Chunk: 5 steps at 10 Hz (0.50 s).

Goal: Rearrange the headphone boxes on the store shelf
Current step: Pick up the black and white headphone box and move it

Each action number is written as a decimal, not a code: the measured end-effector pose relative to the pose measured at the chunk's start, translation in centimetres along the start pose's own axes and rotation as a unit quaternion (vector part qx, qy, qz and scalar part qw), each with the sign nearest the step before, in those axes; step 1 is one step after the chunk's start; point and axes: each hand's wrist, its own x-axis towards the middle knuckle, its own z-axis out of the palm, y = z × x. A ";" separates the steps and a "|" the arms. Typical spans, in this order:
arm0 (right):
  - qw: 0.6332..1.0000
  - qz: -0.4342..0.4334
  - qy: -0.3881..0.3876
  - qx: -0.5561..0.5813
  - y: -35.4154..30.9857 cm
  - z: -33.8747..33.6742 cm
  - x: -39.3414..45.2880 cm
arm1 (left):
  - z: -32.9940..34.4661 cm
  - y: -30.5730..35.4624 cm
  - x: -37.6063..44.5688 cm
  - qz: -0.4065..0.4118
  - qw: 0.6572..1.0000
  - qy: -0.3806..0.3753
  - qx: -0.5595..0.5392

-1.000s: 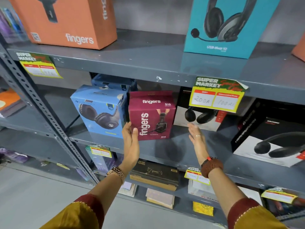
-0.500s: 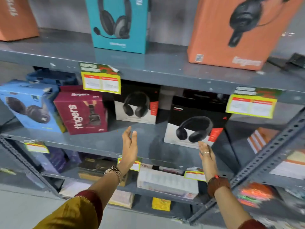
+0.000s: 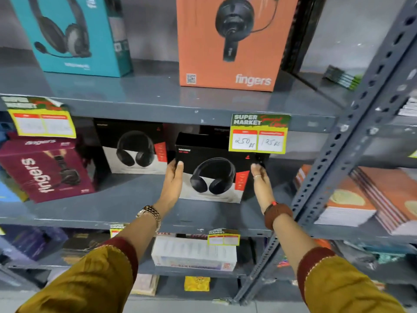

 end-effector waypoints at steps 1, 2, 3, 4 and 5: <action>0.999 0.003 -0.038 -0.009 -0.9 0.2 0.6 | 0.7 -0.3 1.0 0.017 1.000 0.009 0.006; 0.998 0.027 -0.050 -0.018 -0.6 -0.6 1.1 | 0.9 -0.6 1.2 0.027 0.999 0.019 -0.010; 0.995 0.075 -0.039 -0.060 -0.7 -1.1 0.3 | 0.9 -0.4 0.1 0.027 0.999 0.020 -0.031; 0.991 0.072 -0.033 -0.104 0.2 -1.5 0.0 | 0.4 -0.5 -1.0 0.031 0.998 0.009 -0.045; 0.999 0.035 -0.040 -0.010 1.3 -2.5 1.0 | -1.0 -1.3 -3.0 0.051 0.997 -0.002 -0.055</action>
